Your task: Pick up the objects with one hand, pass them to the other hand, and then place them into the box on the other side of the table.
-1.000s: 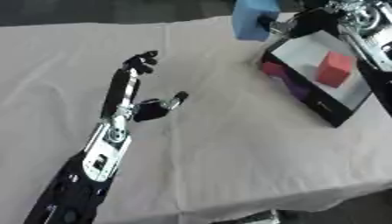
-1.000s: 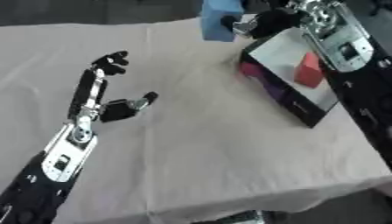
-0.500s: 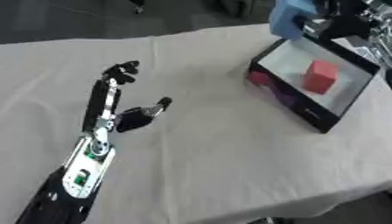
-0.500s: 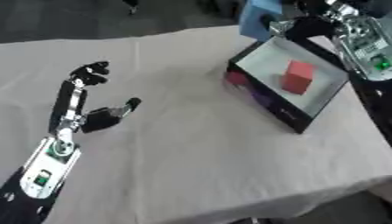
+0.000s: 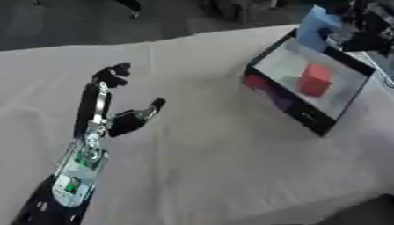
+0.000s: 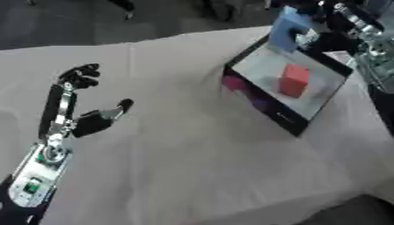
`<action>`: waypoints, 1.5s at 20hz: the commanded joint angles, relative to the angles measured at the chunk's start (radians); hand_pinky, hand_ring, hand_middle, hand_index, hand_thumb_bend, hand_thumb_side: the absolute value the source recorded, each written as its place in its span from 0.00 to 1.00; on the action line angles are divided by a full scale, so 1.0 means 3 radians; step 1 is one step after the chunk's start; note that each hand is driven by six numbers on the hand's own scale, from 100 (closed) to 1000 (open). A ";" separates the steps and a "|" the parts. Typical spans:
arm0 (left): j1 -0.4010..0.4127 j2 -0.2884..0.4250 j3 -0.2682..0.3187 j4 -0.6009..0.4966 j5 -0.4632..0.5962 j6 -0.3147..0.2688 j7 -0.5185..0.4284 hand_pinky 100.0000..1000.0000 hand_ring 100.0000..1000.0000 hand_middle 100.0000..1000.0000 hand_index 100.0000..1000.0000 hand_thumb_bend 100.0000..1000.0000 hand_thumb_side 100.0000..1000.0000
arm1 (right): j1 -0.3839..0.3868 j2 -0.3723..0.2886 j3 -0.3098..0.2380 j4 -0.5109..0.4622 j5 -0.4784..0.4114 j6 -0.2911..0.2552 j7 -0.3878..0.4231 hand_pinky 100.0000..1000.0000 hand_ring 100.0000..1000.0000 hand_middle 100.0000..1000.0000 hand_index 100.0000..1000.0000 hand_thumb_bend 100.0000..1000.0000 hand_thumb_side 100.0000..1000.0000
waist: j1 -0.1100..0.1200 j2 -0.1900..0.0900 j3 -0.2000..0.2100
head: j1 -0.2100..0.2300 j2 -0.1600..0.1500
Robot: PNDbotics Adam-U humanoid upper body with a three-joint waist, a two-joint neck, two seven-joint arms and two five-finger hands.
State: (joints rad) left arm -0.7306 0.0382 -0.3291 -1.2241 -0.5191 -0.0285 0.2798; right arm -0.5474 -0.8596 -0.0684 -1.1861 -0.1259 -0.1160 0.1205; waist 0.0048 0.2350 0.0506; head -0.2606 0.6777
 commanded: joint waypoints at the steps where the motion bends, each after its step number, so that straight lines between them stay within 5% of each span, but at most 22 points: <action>1: -0.0059 0.0042 0.0015 -0.0084 0.0037 0.0006 0.0017 0.72 0.60 0.64 0.80 0.60 0.26 | -0.0005 -0.0169 -0.0068 0.0106 0.0101 -0.0060 -0.0057 0.99 1.00 0.59 0.70 0.00 0.00 | -0.0008 -0.0043 0.0005 | -0.0033 -0.0040; 8: -0.0061 0.0034 0.0004 -0.0101 0.0088 -0.0001 0.0029 0.72 0.60 0.64 0.79 0.60 0.28 | -0.0002 -0.0148 -0.0027 0.0275 0.0295 -0.0284 0.0022 0.99 1.00 0.72 0.81 0.01 0.00 | 0.0004 -0.0038 0.0018 | -0.0029 -0.0027; 12: -0.0061 0.0033 0.0000 -0.0104 0.0102 -0.0004 0.0037 0.73 0.61 0.65 0.80 0.60 0.29 | 0.0012 -0.0144 -0.0029 0.0390 0.0489 -0.0458 0.0091 1.00 1.00 1.00 1.00 0.11 0.00 | -0.0002 -0.0036 0.0028 | -0.0010 -0.0010; 18: -0.0057 0.0030 0.0000 -0.0100 0.0108 0.0002 0.0051 0.73 0.61 0.65 0.80 0.60 0.30 | 0.0017 -0.0151 -0.0083 0.0438 0.0810 -0.0706 0.0179 1.00 1.00 1.00 1.00 0.23 0.00 | -0.0006 -0.0038 0.0027 | 0.0022 0.0000; 24: -0.0051 0.0027 0.0001 -0.0100 0.0112 0.0009 0.0063 0.72 0.61 0.64 0.80 0.60 0.30 | 0.0012 -0.0136 -0.0111 0.0447 0.1017 -0.0781 0.0158 1.00 1.00 1.00 1.00 0.25 0.00 | 0.0000 -0.0039 0.0020 | 0.0021 0.0001; 30: -0.0045 0.0030 0.0016 -0.0117 0.0124 0.0017 0.0093 0.72 0.60 0.63 0.80 0.59 0.30 | 0.0019 -0.0098 -0.0162 0.0401 0.0919 -0.0748 0.0137 1.00 1.00 1.00 1.00 0.08 0.00 | 0.0001 -0.0039 0.0020 | 0.0035 0.0014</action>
State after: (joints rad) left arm -0.7306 0.0382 -0.3294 -1.2308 -0.4859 -0.0233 0.3005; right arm -0.5351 -0.8574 -0.0990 -1.0496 0.1634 -0.3430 0.1663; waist 0.0101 0.2386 0.0579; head -0.2538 0.6831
